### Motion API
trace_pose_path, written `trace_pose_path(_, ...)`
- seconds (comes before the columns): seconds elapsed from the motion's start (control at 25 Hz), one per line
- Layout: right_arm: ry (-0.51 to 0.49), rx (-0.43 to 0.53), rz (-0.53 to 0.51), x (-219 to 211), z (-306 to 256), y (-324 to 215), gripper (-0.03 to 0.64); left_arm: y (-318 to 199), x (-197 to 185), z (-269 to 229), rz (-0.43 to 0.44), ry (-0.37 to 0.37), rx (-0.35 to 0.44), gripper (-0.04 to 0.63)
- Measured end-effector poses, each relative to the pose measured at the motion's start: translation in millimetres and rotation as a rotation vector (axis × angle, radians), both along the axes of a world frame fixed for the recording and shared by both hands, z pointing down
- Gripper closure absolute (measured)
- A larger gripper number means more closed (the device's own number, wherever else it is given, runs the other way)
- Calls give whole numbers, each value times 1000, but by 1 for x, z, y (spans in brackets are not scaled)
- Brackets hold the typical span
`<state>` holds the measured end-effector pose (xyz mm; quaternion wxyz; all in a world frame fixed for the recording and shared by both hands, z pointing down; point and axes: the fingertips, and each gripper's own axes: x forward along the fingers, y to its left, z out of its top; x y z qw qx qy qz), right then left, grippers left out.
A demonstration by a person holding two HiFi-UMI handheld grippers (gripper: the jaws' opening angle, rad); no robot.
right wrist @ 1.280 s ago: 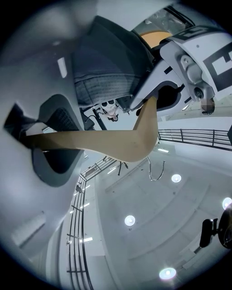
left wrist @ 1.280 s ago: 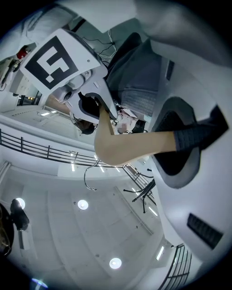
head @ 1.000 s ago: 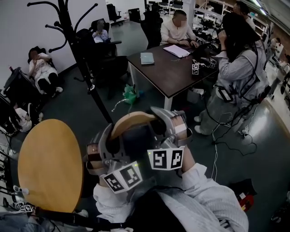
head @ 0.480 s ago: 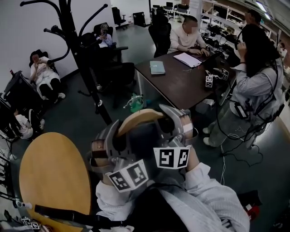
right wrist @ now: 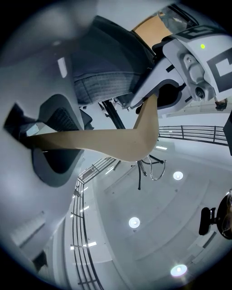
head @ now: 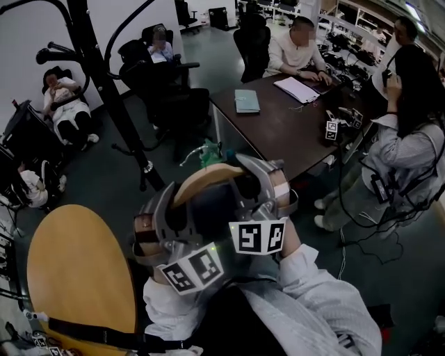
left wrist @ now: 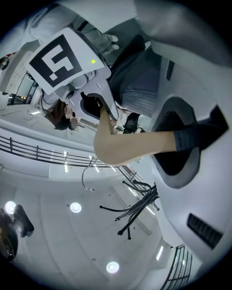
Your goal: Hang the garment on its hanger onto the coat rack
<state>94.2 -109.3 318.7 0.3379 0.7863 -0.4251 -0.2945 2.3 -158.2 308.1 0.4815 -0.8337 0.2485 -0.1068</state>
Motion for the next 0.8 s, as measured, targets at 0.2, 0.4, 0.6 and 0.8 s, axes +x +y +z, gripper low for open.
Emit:
trace_pose_path(0.2,19,-3,-95,50,0,-34,541,-26,47,1,-86,7,-8,526)
trace_pose_path(0.4,29,-4,-254,104,-9,-67,541,-45,96,-7,-237,19,-2,526)
trace_pose_path(0.6,41,15,-470,134,-36,-106,540,-61,122,-32,-456,39,11,526)
trace_pose_path(0.8,47,28,-591,161,-50,-125,537,-67,149,-42,-591,62,-4,526)
